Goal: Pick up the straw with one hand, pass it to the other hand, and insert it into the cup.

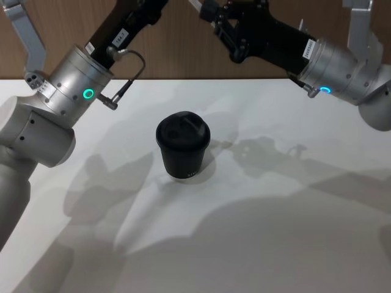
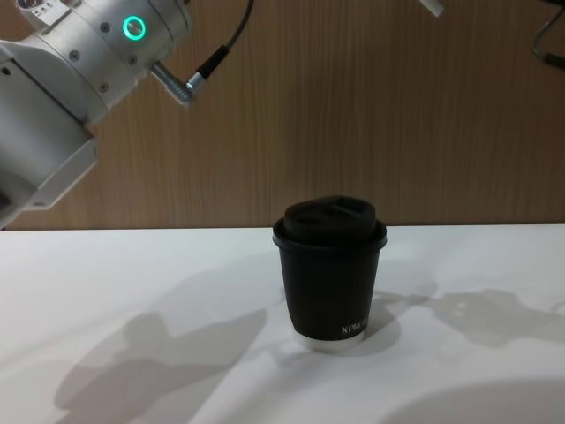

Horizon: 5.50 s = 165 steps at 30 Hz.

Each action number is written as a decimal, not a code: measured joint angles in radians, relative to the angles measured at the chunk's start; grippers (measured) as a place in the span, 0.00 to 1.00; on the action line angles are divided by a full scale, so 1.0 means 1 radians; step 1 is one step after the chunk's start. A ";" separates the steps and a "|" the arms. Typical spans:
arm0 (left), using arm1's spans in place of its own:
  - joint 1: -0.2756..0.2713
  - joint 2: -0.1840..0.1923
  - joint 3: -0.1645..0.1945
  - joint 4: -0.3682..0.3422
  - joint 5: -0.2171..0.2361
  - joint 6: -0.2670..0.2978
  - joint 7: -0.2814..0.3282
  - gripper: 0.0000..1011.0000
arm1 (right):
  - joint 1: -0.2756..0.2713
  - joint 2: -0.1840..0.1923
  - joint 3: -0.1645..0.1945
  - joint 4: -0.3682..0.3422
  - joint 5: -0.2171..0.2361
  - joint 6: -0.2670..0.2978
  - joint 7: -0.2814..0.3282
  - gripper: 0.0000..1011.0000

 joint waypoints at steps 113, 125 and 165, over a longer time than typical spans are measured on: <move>0.172 0.299 -0.004 -0.313 0.348 0.159 0.275 0.02 | -0.160 0.093 0.037 -0.122 0.045 0.026 -0.056 0.99; 0.176 0.294 0.002 -0.317 0.359 0.170 0.256 0.02 | -0.161 0.094 0.038 -0.123 0.045 0.026 -0.057 0.99; 0.159 0.281 0.026 -0.302 0.364 0.189 0.229 0.02 | -0.163 0.094 0.038 -0.124 0.045 0.026 -0.057 0.99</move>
